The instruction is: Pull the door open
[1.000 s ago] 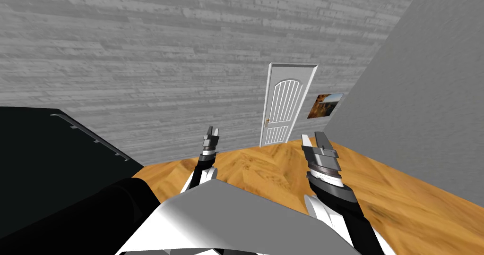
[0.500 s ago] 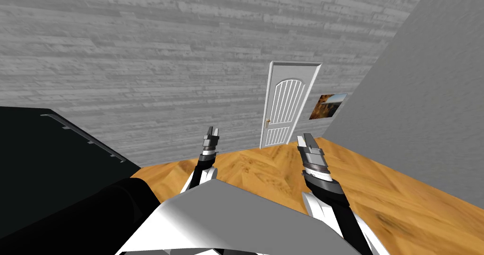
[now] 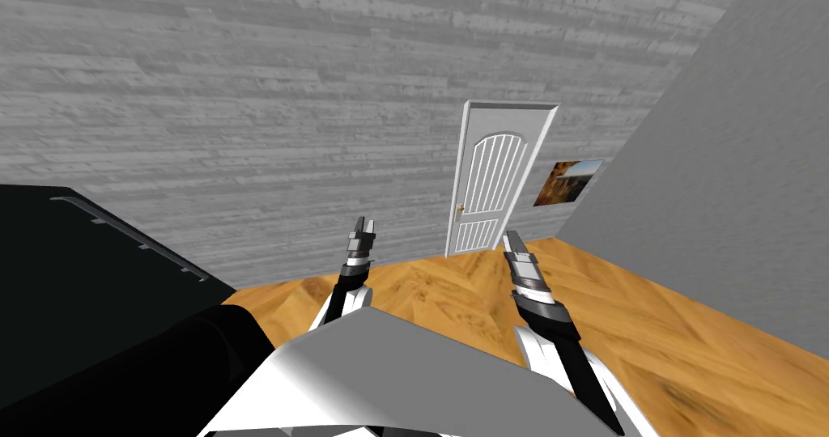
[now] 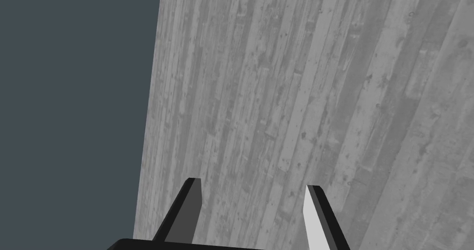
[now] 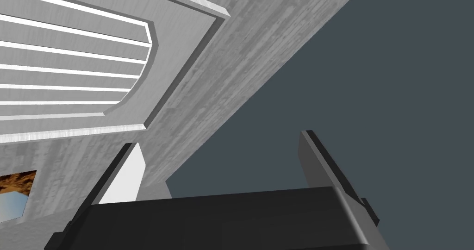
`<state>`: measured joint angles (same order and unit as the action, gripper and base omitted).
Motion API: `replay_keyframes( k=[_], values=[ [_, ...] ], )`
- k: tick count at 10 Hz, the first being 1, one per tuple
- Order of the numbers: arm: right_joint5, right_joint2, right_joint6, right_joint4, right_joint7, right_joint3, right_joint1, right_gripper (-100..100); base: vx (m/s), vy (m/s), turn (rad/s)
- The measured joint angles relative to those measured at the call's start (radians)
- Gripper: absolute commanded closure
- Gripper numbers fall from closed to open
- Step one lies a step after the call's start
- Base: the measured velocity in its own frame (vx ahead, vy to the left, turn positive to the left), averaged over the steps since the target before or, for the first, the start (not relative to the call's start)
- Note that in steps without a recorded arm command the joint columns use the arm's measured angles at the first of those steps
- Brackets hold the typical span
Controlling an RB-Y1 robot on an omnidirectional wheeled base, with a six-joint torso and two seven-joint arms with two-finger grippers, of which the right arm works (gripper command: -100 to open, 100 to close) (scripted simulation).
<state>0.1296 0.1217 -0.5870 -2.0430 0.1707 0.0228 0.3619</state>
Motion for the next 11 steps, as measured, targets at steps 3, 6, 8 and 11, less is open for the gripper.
replay_keyframes(
  k=[3,6,8,11],
  values=[
    [0.026,0.017,0.0,0.059,0.027,0.004,-0.033,-100,0.094,-0.009,0.013],
    [0.052,0.038,-0.015,0.132,0.054,0.012,-0.064,-100,0.104,-0.02,0.014],
    [0.07,0.049,-0.027,0.188,0.076,0.016,-0.088,-100,0.087,-0.025,0.015],
    [0.1,0.068,-0.033,0.25,0.106,0.02,-0.116,-100,0.098,-0.01,0.013]
  ],
)
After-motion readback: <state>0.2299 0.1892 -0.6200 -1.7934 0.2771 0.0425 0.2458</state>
